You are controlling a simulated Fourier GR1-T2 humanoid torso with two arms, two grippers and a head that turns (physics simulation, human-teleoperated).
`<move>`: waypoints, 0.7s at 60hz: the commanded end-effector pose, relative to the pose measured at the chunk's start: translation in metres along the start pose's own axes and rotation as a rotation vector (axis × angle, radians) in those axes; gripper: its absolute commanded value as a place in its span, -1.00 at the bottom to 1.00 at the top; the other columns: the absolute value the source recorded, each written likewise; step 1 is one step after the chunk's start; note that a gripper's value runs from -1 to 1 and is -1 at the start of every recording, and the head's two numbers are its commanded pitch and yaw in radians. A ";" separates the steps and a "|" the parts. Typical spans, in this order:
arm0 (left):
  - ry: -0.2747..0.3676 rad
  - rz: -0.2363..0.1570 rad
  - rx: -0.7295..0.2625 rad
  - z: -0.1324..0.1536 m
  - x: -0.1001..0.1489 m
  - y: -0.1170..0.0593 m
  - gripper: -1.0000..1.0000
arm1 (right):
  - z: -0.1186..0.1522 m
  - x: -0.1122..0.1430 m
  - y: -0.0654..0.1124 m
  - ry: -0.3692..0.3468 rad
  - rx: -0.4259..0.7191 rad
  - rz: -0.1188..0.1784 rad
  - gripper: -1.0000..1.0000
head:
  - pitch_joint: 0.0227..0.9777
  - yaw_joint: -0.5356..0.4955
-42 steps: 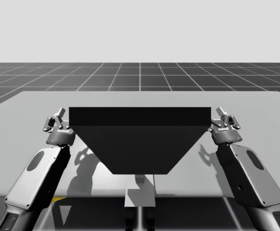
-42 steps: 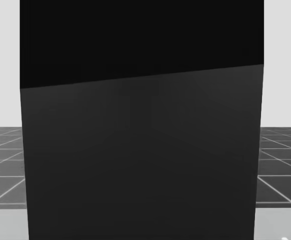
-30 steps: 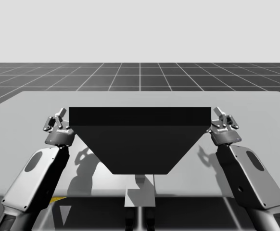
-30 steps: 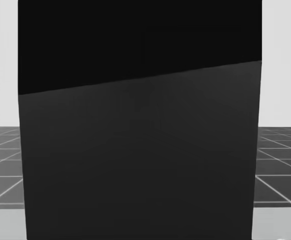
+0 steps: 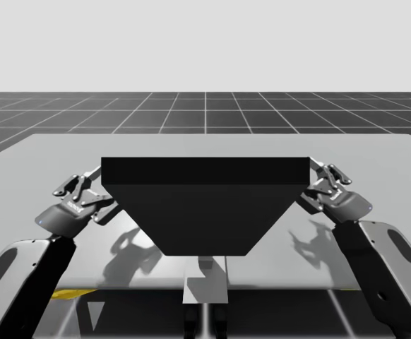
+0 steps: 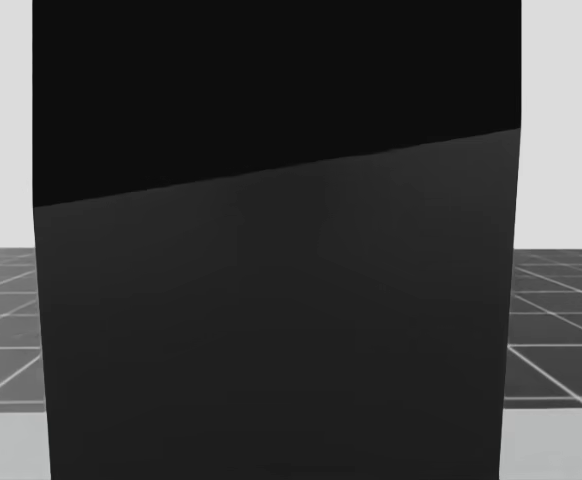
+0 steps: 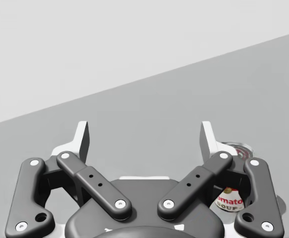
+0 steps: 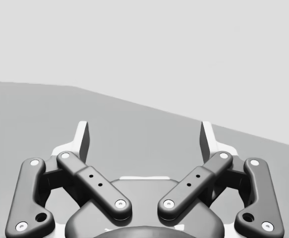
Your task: Reach around the screen and pick up the object behind it.
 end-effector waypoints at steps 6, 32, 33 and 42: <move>0.090 0.040 -0.193 0.030 -0.002 -0.008 -1.00 | 0.023 -0.004 0.003 0.048 0.168 -0.003 -1.00 | -0.78 0.00; 0.215 0.031 -0.287 -0.011 -0.043 -0.023 -1.00 | 0.020 -0.014 0.014 0.062 0.267 0.014 -1.00 | -0.76 0.00; 0.224 0.025 -0.280 -0.015 -0.045 -0.023 -1.00 | 0.020 -0.015 0.014 0.063 0.268 0.015 -1.00 | -0.76 0.00; 0.271 0.019 -0.284 -0.040 -0.062 -0.030 -1.00 | 0.020 -0.017 0.014 0.060 0.273 0.012 -1.00 | -0.76 0.00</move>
